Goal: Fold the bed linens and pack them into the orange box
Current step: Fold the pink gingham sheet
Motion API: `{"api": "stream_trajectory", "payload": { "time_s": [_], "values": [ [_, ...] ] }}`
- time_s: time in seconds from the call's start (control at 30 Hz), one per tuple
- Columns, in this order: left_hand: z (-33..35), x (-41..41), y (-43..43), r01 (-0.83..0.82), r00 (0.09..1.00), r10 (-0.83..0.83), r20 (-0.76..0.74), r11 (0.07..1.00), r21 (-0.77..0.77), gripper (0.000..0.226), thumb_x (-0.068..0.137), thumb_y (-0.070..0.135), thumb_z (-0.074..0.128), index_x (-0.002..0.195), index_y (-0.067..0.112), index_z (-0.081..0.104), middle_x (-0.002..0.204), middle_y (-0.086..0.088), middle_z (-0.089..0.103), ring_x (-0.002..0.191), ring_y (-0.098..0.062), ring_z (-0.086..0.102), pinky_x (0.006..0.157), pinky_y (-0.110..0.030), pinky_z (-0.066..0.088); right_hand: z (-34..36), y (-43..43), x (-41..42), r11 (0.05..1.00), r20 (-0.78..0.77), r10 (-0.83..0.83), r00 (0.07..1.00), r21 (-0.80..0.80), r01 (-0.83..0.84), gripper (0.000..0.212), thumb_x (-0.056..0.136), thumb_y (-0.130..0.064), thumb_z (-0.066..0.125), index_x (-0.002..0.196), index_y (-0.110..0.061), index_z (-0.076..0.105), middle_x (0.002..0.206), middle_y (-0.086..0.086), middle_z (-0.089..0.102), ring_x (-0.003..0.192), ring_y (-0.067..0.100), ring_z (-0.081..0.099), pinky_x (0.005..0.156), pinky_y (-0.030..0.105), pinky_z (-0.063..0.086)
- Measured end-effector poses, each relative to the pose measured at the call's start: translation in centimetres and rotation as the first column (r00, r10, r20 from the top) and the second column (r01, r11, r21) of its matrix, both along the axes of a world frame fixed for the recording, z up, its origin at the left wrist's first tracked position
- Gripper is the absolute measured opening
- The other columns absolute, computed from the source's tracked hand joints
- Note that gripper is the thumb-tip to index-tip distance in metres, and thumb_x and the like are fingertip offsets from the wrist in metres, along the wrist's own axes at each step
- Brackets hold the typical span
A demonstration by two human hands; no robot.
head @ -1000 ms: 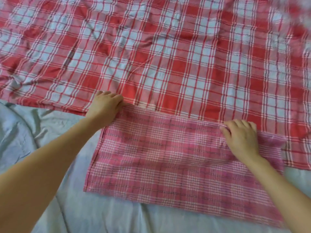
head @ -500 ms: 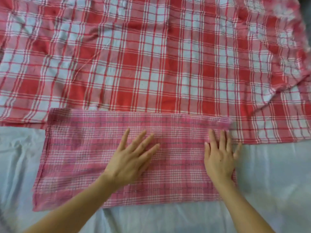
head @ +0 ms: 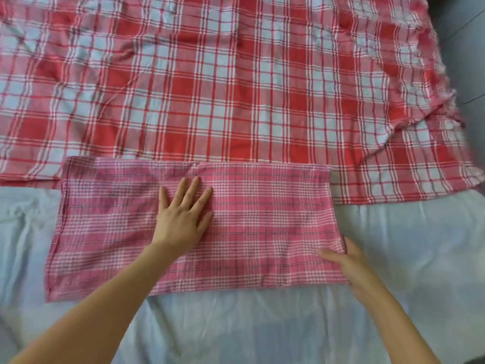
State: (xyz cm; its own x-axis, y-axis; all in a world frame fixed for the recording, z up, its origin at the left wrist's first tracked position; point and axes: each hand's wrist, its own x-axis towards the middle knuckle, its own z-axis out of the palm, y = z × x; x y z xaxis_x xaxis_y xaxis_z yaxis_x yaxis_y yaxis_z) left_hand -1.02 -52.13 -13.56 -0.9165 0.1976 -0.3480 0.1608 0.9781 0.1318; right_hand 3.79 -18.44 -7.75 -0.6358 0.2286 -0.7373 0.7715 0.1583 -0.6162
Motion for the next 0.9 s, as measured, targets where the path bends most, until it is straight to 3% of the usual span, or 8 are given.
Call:
{"api": "stream_trajectory", "payload": {
  "time_s": [0.13, 0.23, 0.3, 0.47, 0.6, 0.73, 0.8, 0.9],
  "values": [
    [2.8, 1.6, 0.1, -0.235, 0.971, 0.214, 0.108, 0.937, 0.259, 0.058, 0.092, 0.055, 0.026, 0.144, 0.031, 0.034, 0.154, 0.005, 0.024, 0.144, -0.020, 0.018, 0.116, -0.043, 0.017, 5.8, -5.2, -0.8, 0.982, -0.161, 0.148, 0.976, 0.137, -0.126, 0.054, 0.069, 0.008, 0.070, 0.109, -0.026, 0.062, 0.088, -0.008, 0.073, 0.083, 0.009, 0.069, 0.072, 0.023, 0.055],
    [5.6, 2.2, -0.9, -0.702, 0.702, 0.548, 0.455, 0.423, 0.573, 0.034, 0.095, 0.036, 0.051, 0.128, 0.029, 0.056, 0.125, 0.012, 0.056, 0.114, -0.013, 0.055, 0.090, -0.028, 0.041, 8.7, -12.0, 0.0, 0.902, -0.226, 0.376, 0.899, 0.313, -0.299, 0.076, 0.071, -0.001, 0.064, 0.137, -0.032, 0.043, 0.103, -0.009, 0.068, 0.089, 0.013, 0.066, 0.081, 0.030, 0.052],
    [6.4, 2.9, -2.6, -0.791, 0.535, 0.578, 0.617, 0.085, 0.606, 0.028, 0.095, 0.027, 0.053, 0.122, 0.024, 0.059, 0.115, 0.004, 0.065, 0.104, -0.015, 0.062, 0.086, -0.029, 0.047, 8.5, -17.3, 0.8, 0.748, -0.106, 0.595, 0.797, 0.435, -0.501, 0.088, 0.078, -0.010, 0.061, 0.149, -0.037, 0.016, 0.112, -0.003, 0.065, 0.096, 0.023, 0.064, 0.080, 0.031, 0.047],
    [5.8, 4.3, -4.6, -0.832, 0.376, 0.594, 0.712, -0.122, 0.541, 0.027, 0.097, 0.019, 0.049, 0.122, 0.012, 0.057, 0.105, -0.006, 0.068, 0.098, -0.022, 0.066, 0.092, -0.042, 0.052, 2.2, -26.9, 2.7, 0.462, 0.076, 0.810, 0.582, 0.528, -0.712, 0.081, 0.093, -0.020, 0.044, 0.150, -0.024, -0.013, 0.102, -0.002, 0.068, 0.091, 0.021, 0.065, 0.066, 0.027, 0.035],
    [5.0, 5.0, -3.9, -0.845, 0.379, 0.592, 0.711, -0.090, 0.526, 0.020, 0.095, 0.022, 0.052, 0.114, 0.017, 0.058, 0.102, -0.003, 0.069, 0.092, -0.014, 0.066, 0.086, -0.034, 0.054, -0.7, -27.9, 3.6, 0.512, 0.030, 0.795, 0.605, 0.501, -0.698, 0.067, 0.096, -0.031, 0.039, 0.152, -0.026, 0.002, 0.102, -0.004, 0.069, 0.090, 0.019, 0.067, 0.073, 0.030, 0.047],
    [4.8, 5.4, -2.0, -0.819, 0.545, 0.638, 0.544, 0.265, 0.509, 0.018, 0.091, 0.031, 0.058, 0.106, 0.022, 0.056, 0.096, 0.004, 0.064, 0.085, -0.014, 0.061, 0.076, -0.028, 0.049, 0.1, -22.9, 3.6, 0.704, -0.243, 0.552, 0.798, 0.649, -0.290, 0.042, 0.090, -0.037, 0.057, 0.129, -0.022, 0.056, 0.089, 0.000, 0.073, 0.084, 0.022, 0.068, 0.072, 0.033, 0.049],
    [4.4, 5.8, -1.1, -0.770, 0.625, 0.620, 0.474, 0.392, 0.503, 0.012, 0.089, 0.027, 0.061, 0.088, 0.022, 0.050, 0.079, 0.007, 0.058, 0.071, -0.011, 0.054, 0.061, -0.014, 0.040, -0.2, -19.4, 2.5, 0.688, -0.257, 0.407, 0.876, 0.717, -0.110, 0.039, 0.089, -0.034, 0.059, 0.123, -0.015, 0.060, 0.088, 0.004, 0.071, 0.084, 0.027, 0.066, 0.071, 0.034, 0.048],
    [3.8, 6.4, -0.4, -0.742, 0.661, 0.632, 0.405, 0.468, 0.480, 0.018, 0.088, 0.014, 0.058, 0.077, 0.018, 0.045, 0.066, 0.011, 0.048, 0.059, -0.006, 0.045, 0.050, -0.011, 0.035, -1.7, -15.7, 0.2, 0.795, -0.109, 0.293, 0.950, 0.579, -0.179, 0.051, 0.088, -0.044, 0.058, 0.127, -0.011, 0.052, 0.105, 0.004, 0.066, 0.099, 0.027, 0.062, 0.082, 0.038, 0.048]
  ]
}}
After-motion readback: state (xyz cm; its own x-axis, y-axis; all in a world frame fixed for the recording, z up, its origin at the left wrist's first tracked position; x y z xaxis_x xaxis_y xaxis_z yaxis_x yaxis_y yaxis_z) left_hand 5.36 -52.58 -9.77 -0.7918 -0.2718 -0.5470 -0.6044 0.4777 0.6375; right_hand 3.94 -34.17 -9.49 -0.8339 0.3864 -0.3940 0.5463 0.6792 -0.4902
